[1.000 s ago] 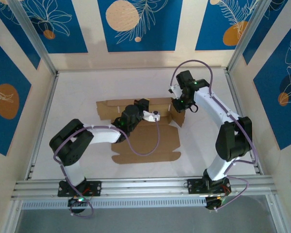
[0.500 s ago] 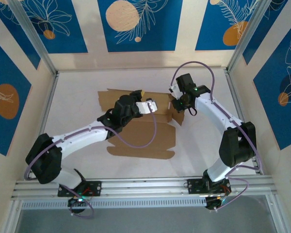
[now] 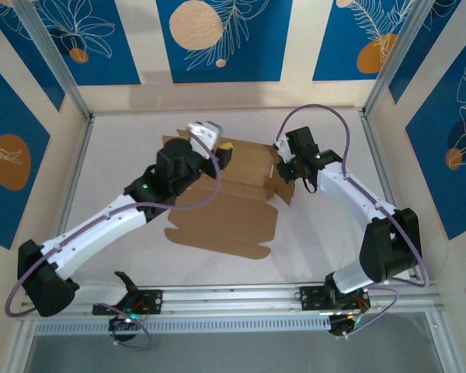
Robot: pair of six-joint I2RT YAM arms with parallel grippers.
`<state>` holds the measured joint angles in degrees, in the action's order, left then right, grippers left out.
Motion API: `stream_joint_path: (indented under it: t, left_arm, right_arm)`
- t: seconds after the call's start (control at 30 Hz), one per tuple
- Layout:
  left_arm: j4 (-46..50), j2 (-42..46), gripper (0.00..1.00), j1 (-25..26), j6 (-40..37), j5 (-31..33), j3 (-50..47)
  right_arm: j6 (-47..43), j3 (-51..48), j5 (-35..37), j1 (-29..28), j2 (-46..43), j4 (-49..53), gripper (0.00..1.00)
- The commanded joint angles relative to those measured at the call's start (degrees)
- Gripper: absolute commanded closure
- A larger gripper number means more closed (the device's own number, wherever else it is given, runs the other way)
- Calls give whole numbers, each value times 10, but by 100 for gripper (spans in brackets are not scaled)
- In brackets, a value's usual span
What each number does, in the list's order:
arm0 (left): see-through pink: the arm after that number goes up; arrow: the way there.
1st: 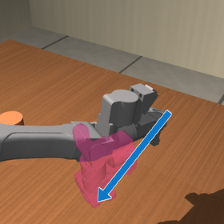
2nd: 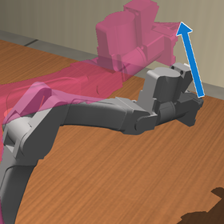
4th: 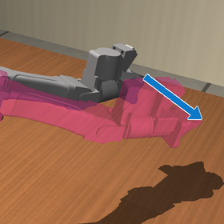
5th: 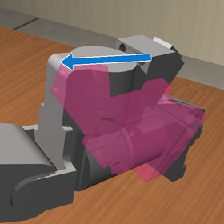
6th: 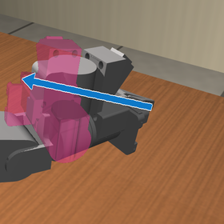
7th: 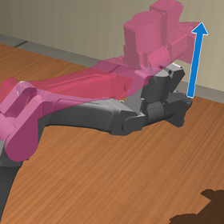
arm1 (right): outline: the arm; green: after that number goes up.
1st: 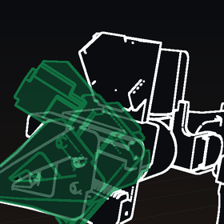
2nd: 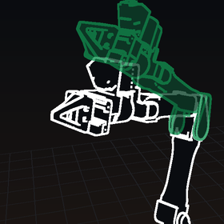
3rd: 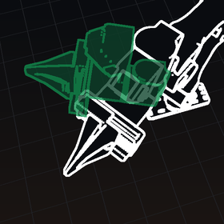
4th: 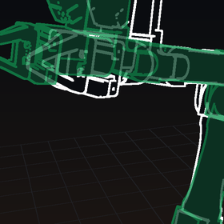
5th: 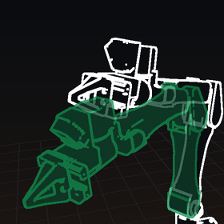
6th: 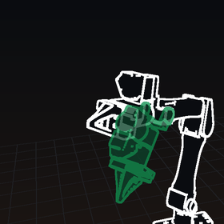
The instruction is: Fold the paper box
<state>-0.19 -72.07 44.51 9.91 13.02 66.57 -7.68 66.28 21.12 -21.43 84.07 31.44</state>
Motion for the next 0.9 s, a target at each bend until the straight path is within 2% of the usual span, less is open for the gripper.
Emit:
stream_joint_path:
  t: [0.0,0.13,0.23,0.33,0.5,0.67,0.87]
  left_arm:
    - [51,-9,41,-28,367,-32,-7]
    - [67,-29,30,-69,636,-81,-18]
    - [170,-71,25,-87,731,-101,34]
    - [240,-110,22,-94,772,-115,78]
    - [202,-115,17,-99,803,-75,56]
    - [168,-119,22,-126,832,-54,30]
    - [119,-152,21,-152,845,-51,38]
  right_arm:
    - [-13,-25,39,-16,-36,-64,82]
    - [-24,-45,62,-29,-51,-92,82]
    - [-29,-58,71,-37,-61,-108,83]
    - [-30,-64,73,-42,-66,-114,83]
    - [-35,-72,75,-48,-69,-117,84]
    - [-38,-78,72,-48,-77,-120,84]
    - [-42,-81,67,-53,-83,-118,86]
